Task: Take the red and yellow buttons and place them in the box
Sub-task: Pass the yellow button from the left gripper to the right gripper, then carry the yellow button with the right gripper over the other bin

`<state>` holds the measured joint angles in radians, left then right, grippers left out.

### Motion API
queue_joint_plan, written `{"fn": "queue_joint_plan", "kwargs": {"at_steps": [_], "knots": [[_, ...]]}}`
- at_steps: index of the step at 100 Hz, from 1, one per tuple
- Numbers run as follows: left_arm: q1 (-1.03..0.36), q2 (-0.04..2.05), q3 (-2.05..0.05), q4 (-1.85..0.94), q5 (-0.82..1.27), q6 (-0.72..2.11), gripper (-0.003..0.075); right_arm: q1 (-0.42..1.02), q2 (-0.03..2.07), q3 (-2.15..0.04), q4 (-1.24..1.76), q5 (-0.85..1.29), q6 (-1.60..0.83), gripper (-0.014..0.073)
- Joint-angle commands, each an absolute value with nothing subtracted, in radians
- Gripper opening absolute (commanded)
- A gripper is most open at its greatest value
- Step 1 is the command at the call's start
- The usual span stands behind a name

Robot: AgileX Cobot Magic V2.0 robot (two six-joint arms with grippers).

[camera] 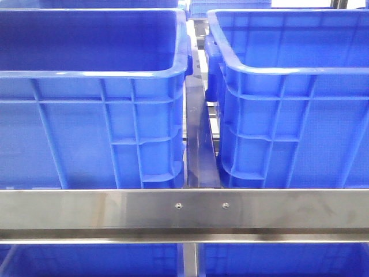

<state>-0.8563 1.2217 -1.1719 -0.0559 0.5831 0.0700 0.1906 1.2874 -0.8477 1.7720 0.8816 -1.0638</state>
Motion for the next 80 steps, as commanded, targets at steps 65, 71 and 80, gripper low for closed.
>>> {"fn": "queue_joint_plan", "kwargs": {"at_steps": [65,71,80], "knots": [[-0.342,0.907,-1.015,-0.050,0.541,0.015,0.0554,-0.022,1.154,-0.882,1.808,0.920,-1.079,0.0064],[-0.294,0.863,-0.971,-0.050,0.541,0.010,0.0554,-0.022,1.154,-0.882,1.808,0.920,-1.079,0.0064],[-0.221,0.785,-0.906,-0.050,0.541,0.000,0.0554,-0.022,1.154,-0.882,1.807,0.919,-1.079,0.0064]]}}
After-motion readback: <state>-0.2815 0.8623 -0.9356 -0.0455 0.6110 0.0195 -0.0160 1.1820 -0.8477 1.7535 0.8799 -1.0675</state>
